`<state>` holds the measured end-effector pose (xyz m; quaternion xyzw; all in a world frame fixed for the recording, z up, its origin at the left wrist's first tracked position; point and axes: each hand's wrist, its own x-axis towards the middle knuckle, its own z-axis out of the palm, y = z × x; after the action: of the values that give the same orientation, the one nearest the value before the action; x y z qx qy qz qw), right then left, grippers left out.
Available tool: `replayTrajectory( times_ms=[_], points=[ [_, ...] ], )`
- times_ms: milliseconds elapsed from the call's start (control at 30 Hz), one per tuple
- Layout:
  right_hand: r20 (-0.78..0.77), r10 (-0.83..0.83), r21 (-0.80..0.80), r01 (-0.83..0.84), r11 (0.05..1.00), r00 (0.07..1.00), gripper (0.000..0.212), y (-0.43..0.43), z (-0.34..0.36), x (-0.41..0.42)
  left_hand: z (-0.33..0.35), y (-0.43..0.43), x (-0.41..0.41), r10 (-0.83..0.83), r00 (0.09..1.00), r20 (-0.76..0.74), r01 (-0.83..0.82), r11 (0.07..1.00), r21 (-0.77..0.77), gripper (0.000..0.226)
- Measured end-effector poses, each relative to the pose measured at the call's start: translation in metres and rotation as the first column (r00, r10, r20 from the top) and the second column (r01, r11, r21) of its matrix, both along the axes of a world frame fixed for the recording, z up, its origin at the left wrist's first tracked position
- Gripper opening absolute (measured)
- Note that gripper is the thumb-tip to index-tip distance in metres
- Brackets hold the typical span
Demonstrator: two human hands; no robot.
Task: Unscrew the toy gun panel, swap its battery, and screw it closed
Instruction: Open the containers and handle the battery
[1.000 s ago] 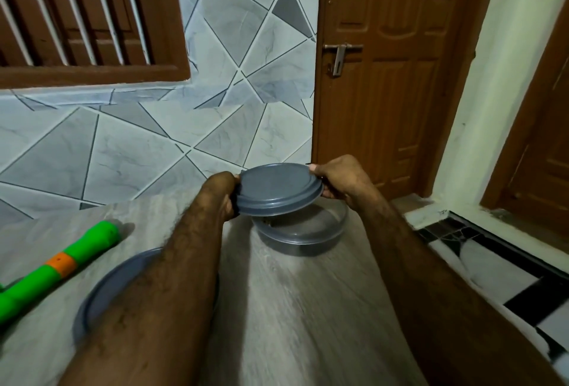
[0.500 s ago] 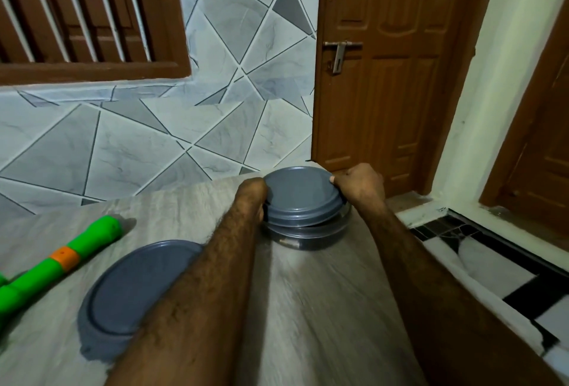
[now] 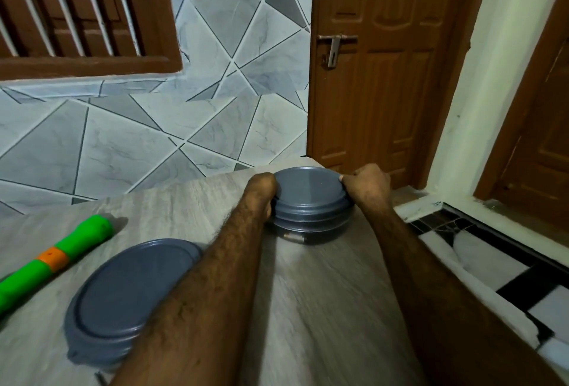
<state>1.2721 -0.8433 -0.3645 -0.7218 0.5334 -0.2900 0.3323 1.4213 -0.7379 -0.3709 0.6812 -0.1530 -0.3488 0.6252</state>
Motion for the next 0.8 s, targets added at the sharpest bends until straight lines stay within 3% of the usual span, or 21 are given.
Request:
replayTrajectory(
  times_ms=[167,300,400,667,800],
  points=[
    [0.01,-0.041,0.03,0.041,0.999,0.999,0.027,0.002,-0.007,0.0,-0.015,-0.013,0.011,0.03,0.996,0.079,-0.033,0.999,0.039,0.029],
    [0.039,-0.049,0.066,0.046,0.997,0.998,0.037,0.005,-0.015,0.003,-0.012,-0.006,0.0,0.148,0.954,0.262,-0.213,0.947,0.24,0.049],
    [0.052,-0.056,0.093,0.051,0.994,0.997,0.041,0.007,-0.019,0.005,-0.017,-0.014,0.0,0.126,0.917,0.378,-0.271,0.893,0.359,0.054],
    [-0.016,-0.022,0.115,0.024,0.993,1.0,0.039,0.006,-0.017,0.008,-0.021,-0.018,0.001,0.034,0.869,0.494,-0.274,0.864,0.422,0.052],
    [0.064,-0.021,0.183,0.009,0.983,0.998,0.037,0.003,-0.015,0.008,-0.023,-0.018,0.002,0.059,0.875,0.48,-0.269,0.884,0.382,0.051]
  ],
)
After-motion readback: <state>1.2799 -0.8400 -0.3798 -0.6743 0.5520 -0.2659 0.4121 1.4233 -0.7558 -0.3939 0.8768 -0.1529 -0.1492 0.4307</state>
